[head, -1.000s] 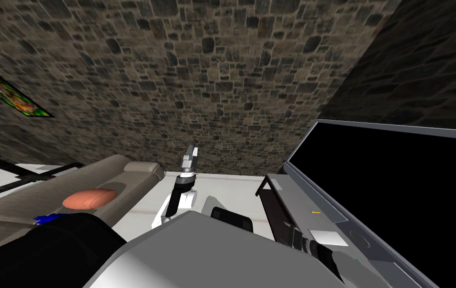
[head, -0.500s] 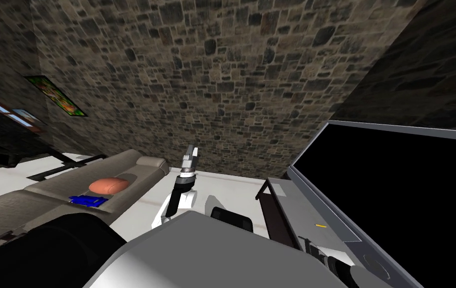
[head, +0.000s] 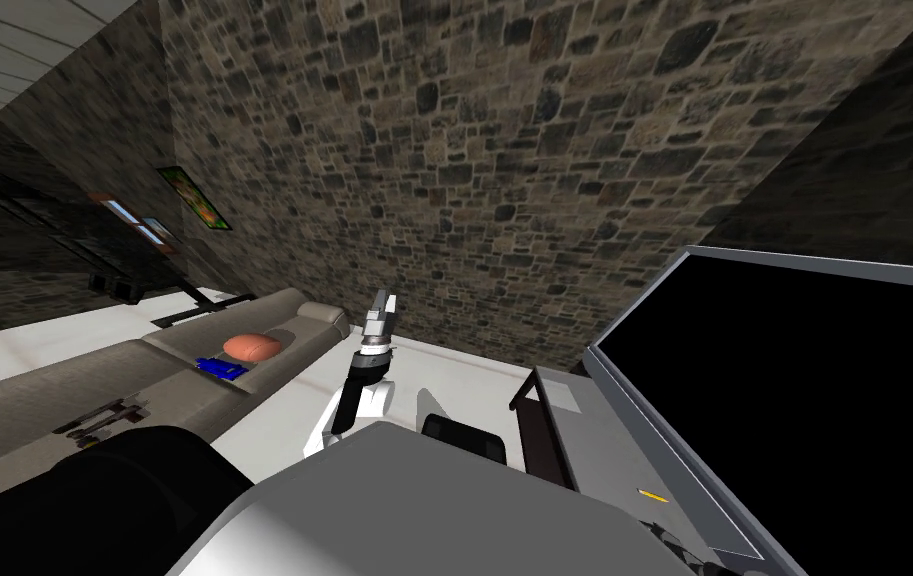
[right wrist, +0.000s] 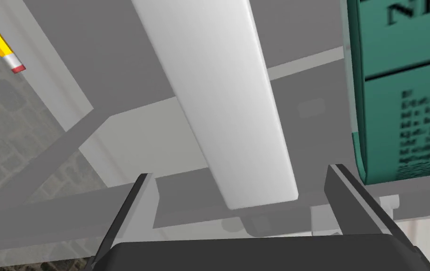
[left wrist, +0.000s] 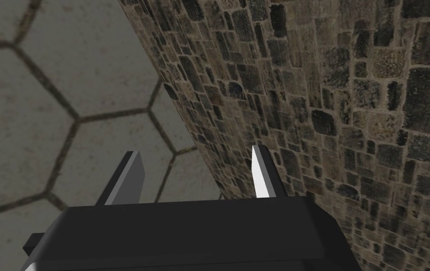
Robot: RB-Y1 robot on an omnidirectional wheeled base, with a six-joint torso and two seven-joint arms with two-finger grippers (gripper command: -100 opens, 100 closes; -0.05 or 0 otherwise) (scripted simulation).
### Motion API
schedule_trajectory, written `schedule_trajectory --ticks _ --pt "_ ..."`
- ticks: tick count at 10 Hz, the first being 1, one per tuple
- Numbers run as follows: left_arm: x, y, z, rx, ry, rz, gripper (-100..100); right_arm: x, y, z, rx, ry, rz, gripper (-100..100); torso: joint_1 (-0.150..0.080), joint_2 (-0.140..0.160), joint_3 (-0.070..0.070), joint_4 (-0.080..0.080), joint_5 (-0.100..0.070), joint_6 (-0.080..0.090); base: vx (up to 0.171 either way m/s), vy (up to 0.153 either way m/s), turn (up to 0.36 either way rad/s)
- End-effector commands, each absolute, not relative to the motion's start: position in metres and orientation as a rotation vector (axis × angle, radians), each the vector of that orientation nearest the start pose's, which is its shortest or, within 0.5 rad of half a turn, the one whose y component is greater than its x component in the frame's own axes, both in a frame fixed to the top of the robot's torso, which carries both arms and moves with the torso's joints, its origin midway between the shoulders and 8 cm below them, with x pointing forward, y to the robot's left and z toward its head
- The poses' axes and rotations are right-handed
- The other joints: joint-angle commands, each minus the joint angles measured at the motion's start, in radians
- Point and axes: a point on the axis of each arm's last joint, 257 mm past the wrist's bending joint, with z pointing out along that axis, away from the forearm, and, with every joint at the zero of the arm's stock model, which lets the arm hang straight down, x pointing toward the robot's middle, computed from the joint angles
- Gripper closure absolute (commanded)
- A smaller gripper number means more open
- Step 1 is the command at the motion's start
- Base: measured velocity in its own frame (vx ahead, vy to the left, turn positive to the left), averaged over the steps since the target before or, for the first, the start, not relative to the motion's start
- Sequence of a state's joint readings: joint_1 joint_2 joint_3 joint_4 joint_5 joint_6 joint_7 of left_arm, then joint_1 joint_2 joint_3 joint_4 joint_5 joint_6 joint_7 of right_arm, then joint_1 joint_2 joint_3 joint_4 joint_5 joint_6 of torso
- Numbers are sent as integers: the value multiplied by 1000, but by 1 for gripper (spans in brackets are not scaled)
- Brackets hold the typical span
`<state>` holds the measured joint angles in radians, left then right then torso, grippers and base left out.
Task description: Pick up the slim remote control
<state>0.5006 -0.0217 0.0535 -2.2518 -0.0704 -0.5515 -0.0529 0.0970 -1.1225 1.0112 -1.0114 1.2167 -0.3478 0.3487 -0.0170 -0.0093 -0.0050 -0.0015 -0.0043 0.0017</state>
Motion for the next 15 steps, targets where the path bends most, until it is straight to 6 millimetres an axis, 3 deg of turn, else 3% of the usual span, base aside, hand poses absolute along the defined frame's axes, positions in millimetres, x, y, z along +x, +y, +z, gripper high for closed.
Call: schedule_trajectory --ticks 1,2,3,4,5,8,9,13,14,15 --pt "339 290 21 -584 632 -1161 0 83 -538 -550 -1893 2450 -50 -100 0 0 0 0 0 0 44 -165 122" --pt "339 290 21 -584 632 -1161 0 69 -539 -555 -1936 2452 -32 -100 2 0 0 0 1 0 46 -144 127" --pt "339 290 21 -584 632 -1161 0 77 -537 -553 -1907 2452 -41 -100 4 0 0 0 1 0 22 -66 33" --pt "339 290 21 -584 632 -1161 0 75 -538 -553 -1913 2451 -40 0 8 1 1 0 2 0 4 -14 -2" --pt "339 290 21 -584 632 -1161 0 72 -533 -561 -1902 2456 -49 -100 12 2 1 0 3 0 -1 -24 51" --pt "339 290 21 -584 632 -1161 0 67 -528 -571 -1891 2462 -54 -100 12 4 2 1 2 0 -6 -27 53" --pt "339 290 21 -584 632 -1161 0 67 -528 -572 -1892 2462 -57 100 13 3 2 1 3 1 0 0 0" --pt "339 290 21 -584 632 -1161 0 66 -528 -572 -1895 2460 -56 100 14 3 2 1 3 1 0 0 3" --pt "339 290 21 -584 632 -1161 0 66 -528 -572 -1894 2461 -57 0 14 3 2 1 3 1 0 0 0" --pt "339 290 21 -584 632 -1161 0 71 -532 -563 -1900 2457 -51 100 14 3 2 1 3 1 2 18 -83"
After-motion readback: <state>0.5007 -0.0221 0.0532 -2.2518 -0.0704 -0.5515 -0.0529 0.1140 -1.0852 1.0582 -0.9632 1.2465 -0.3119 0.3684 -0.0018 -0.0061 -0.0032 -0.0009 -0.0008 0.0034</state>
